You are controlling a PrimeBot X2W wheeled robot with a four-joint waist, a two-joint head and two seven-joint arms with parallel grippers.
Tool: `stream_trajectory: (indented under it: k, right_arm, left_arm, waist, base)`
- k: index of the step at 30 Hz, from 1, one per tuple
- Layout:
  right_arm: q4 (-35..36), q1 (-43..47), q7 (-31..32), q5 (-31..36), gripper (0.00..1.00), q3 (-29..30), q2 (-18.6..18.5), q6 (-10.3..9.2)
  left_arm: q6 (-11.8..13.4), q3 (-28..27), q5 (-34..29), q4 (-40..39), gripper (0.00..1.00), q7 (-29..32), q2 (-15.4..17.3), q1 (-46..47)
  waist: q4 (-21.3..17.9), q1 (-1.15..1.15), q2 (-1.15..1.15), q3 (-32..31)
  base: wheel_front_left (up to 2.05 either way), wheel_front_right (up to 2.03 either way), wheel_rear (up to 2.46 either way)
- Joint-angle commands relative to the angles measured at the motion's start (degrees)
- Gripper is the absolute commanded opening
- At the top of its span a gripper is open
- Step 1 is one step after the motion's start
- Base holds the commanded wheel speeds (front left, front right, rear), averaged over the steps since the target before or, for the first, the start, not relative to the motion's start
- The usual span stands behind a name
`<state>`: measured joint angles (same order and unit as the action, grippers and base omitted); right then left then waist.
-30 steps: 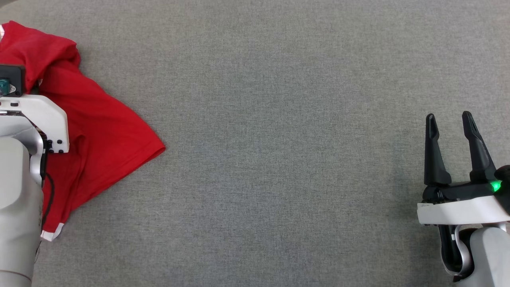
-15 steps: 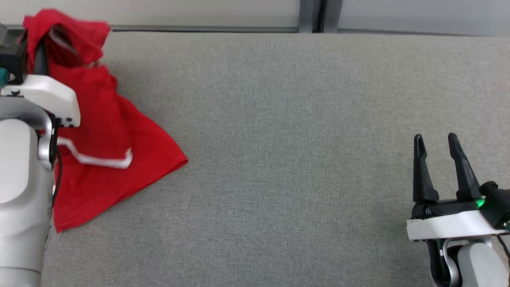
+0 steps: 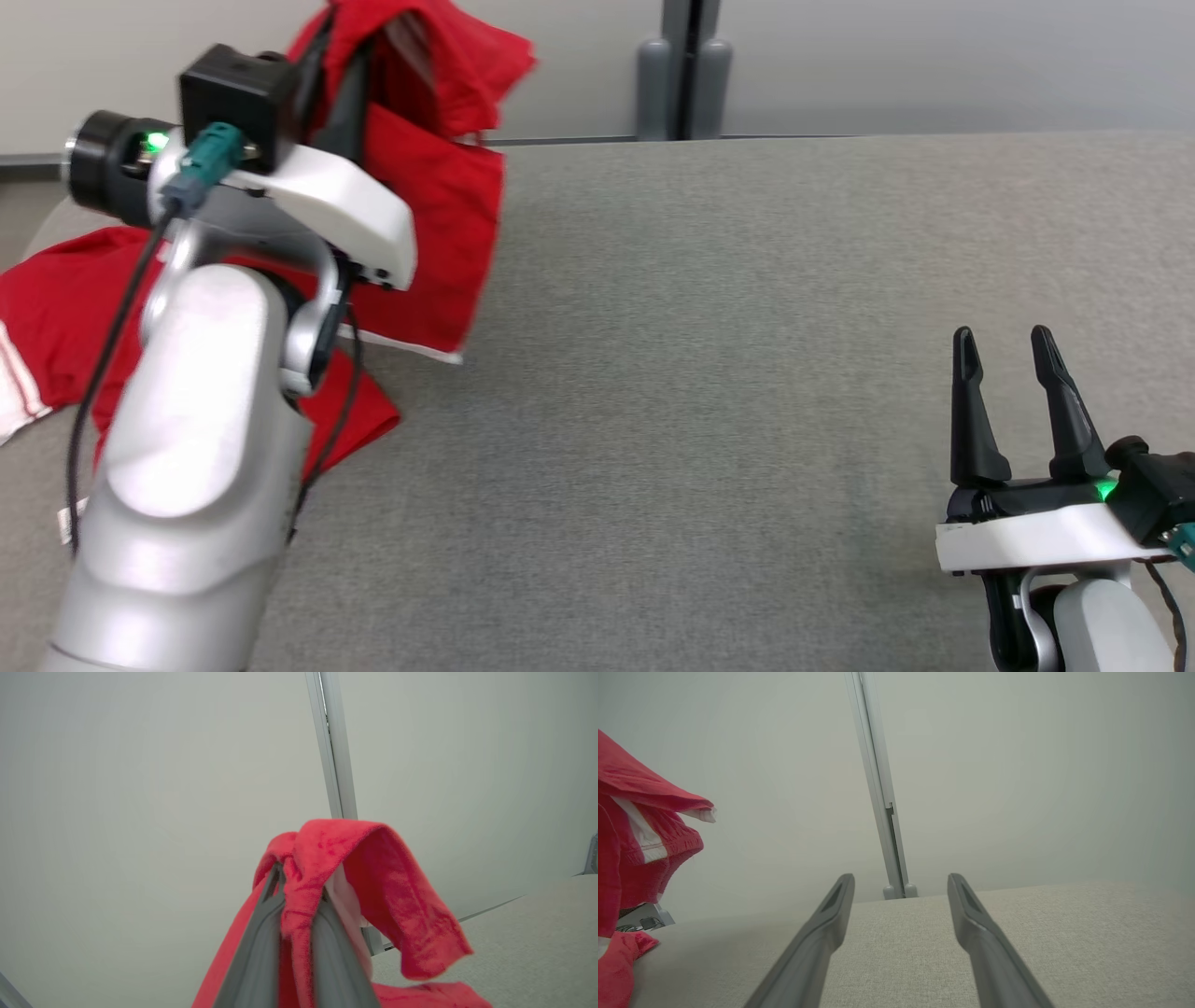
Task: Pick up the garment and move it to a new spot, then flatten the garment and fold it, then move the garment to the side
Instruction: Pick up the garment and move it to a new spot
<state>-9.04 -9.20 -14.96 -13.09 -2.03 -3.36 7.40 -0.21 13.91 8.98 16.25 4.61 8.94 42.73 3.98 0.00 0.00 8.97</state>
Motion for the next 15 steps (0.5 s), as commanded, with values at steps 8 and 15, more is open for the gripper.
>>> stream_trajectory:
  k: [8, 15]
  right_arm:
    - [0.4, -1.5, -0.4, -1.1, 1.0, 0.1, 0.3, 0.17]
    - [0.1, -2.8, -0.4, -2.9, 1.0, -0.8, 0.4, 0.17]
  left_arm:
    - [1.2, 6.2, 1.0, 0.0, 0.0, 2.2, -4.8, -0.9]
    - [4.7, 11.8, 5.2, 6.1, 0.0, -0.6, -5.9, 1.4]
  waist:
    - [-10.6, 0.0, 0.0, 2.2]
    - [-18.4, 0.0, 0.0, 5.0]
  base:
    - [0.0, 0.0, 0.0]
    - [0.0, 0.0, 0.0]
